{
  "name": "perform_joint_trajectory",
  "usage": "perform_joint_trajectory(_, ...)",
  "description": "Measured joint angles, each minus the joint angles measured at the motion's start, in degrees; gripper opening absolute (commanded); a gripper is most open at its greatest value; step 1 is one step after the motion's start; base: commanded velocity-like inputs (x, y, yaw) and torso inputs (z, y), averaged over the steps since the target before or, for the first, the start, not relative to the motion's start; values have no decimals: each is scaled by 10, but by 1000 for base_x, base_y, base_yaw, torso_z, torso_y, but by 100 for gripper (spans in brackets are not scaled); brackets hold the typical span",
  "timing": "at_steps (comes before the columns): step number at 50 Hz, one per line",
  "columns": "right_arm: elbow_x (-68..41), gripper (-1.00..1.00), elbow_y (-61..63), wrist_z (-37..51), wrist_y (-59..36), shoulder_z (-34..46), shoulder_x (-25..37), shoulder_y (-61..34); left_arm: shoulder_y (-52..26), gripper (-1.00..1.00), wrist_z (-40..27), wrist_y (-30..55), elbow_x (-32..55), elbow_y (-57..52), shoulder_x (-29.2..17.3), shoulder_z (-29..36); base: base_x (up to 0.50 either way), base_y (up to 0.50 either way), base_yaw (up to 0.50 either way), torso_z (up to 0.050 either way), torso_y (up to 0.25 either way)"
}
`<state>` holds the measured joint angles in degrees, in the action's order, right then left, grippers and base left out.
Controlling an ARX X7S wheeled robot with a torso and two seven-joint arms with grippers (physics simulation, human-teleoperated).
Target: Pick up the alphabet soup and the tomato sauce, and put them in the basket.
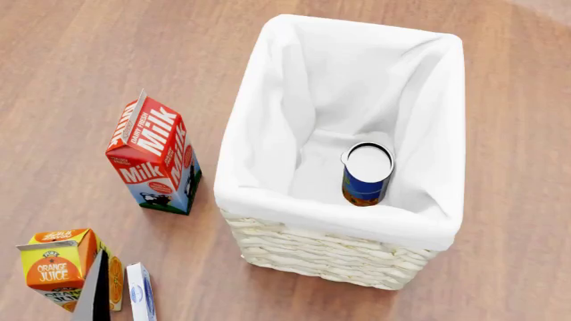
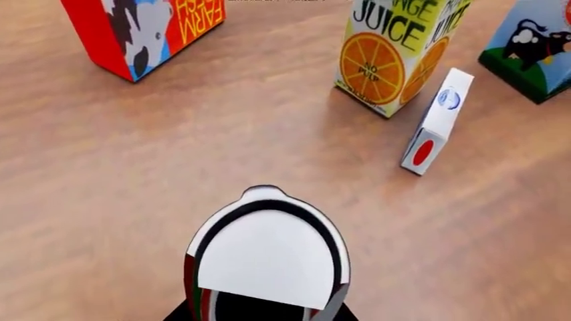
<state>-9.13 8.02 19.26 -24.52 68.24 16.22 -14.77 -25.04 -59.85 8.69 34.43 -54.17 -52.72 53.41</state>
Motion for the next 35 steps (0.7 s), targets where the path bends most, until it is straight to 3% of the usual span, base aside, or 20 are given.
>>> perform_joint_trajectory(35,-47,-100,142,70,-21,-96,102,43,-1,100,2,-1,-2,3,3,5,0,0,0,0,0)
